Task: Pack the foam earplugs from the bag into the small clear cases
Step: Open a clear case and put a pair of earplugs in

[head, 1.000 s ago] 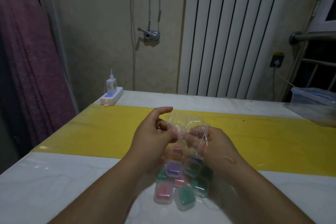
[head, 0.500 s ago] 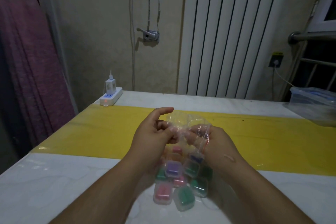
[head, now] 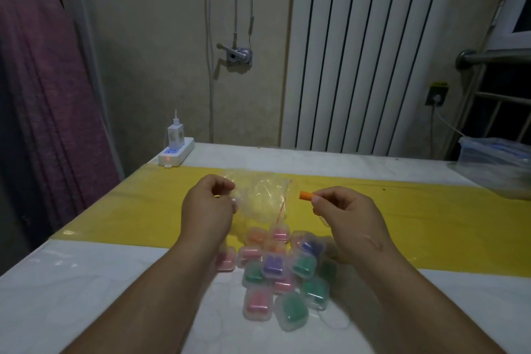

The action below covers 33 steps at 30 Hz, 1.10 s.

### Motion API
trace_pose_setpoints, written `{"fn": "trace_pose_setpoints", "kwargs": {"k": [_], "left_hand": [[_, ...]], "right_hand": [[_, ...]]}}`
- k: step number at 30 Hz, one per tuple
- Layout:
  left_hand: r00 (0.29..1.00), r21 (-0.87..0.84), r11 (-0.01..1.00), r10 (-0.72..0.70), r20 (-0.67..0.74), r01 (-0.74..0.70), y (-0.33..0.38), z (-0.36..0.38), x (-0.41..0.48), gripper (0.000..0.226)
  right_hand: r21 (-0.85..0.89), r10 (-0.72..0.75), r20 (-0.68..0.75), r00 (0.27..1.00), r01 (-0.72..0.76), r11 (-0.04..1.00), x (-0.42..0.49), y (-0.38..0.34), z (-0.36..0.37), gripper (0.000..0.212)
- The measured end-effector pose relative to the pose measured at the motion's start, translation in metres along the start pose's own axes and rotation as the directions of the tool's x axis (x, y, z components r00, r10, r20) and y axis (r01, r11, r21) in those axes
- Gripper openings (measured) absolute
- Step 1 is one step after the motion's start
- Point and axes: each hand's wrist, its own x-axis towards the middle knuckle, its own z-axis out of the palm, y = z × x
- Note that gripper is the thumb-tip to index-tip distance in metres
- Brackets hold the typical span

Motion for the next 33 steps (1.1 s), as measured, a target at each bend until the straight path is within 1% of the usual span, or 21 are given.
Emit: {"fn": "trace_pose_setpoints", "kwargs": {"k": [4,6,8,10,13,16,20,23,26,29,31,33], "left_hand": [[0.997,0.112,0.992,-0.06,-0.049,0.065,-0.01,-0.004,0.007,0.031],[0.995,0.166,0.982,-0.091,-0.029,0.095,-0.011,-0.007,0.006,0.029],[0.995,0.237,0.967,-0.096,0.004,0.092,-0.01,-0.009,0.004,0.026],[0.996,0.296,0.951,-0.086,-0.003,0.083,-0.009,-0.012,0.005,0.028],[0.997,0.373,0.927,-0.01,-0.071,0.036,-0.004,-0.014,0.003,0.028],[0.993,0.411,0.909,0.105,-0.062,-0.071,0.004,-0.01,-0.004,0.026],[0.975,0.434,0.873,0.202,0.09,-0.221,0.016,0.0,-0.009,0.022],[0.943,0.416,0.85,0.254,0.214,-0.324,0.031,0.01,-0.014,0.025],[0.901,0.393,0.836,0.247,0.357,-0.384,0.044,0.031,-0.017,0.031],[0.861,0.344,0.846,0.23,0.453,-0.407,0.052,0.059,-0.019,0.035],[0.839,0.368,0.824,0.215,0.5,-0.431,0.052,0.079,-0.019,0.04],[0.816,0.425,0.785,0.168,0.553,-0.45,0.05,0.097,-0.017,0.042]], "right_hand": [[-0.08,0.019,0.026,0.999,-0.017,0.997,-0.001,0.002,-0.001,0.016],[-0.122,0.019,0.035,0.999,-0.015,0.992,0.0,0.004,-0.002,0.014],[-0.152,0.024,0.035,0.999,-0.019,0.988,0.003,0.007,-0.005,0.013],[-0.172,0.032,0.022,0.999,-0.028,0.985,0.005,0.01,-0.008,0.012],[-0.19,0.042,0.0,0.999,-0.041,0.981,0.009,0.013,-0.013,0.014],[-0.208,0.049,-0.015,0.999,-0.051,0.977,0.011,0.013,-0.019,0.013],[-0.242,0.089,-0.063,0.994,-0.101,0.965,0.016,0.018,-0.025,0.013],[-0.246,0.131,-0.08,0.988,-0.147,0.958,0.019,0.021,-0.027,0.016],[-0.27,0.15,-0.11,0.983,-0.175,0.947,0.02,0.02,-0.032,0.019],[-0.275,0.168,-0.139,0.976,-0.201,0.94,0.02,0.018,-0.037,0.018],[-0.271,0.185,-0.157,0.97,-0.222,0.936,0.021,0.019,-0.04,0.017],[-0.26,0.193,-0.178,0.965,-0.235,0.936,0.025,0.02,-0.044,0.015]]}}
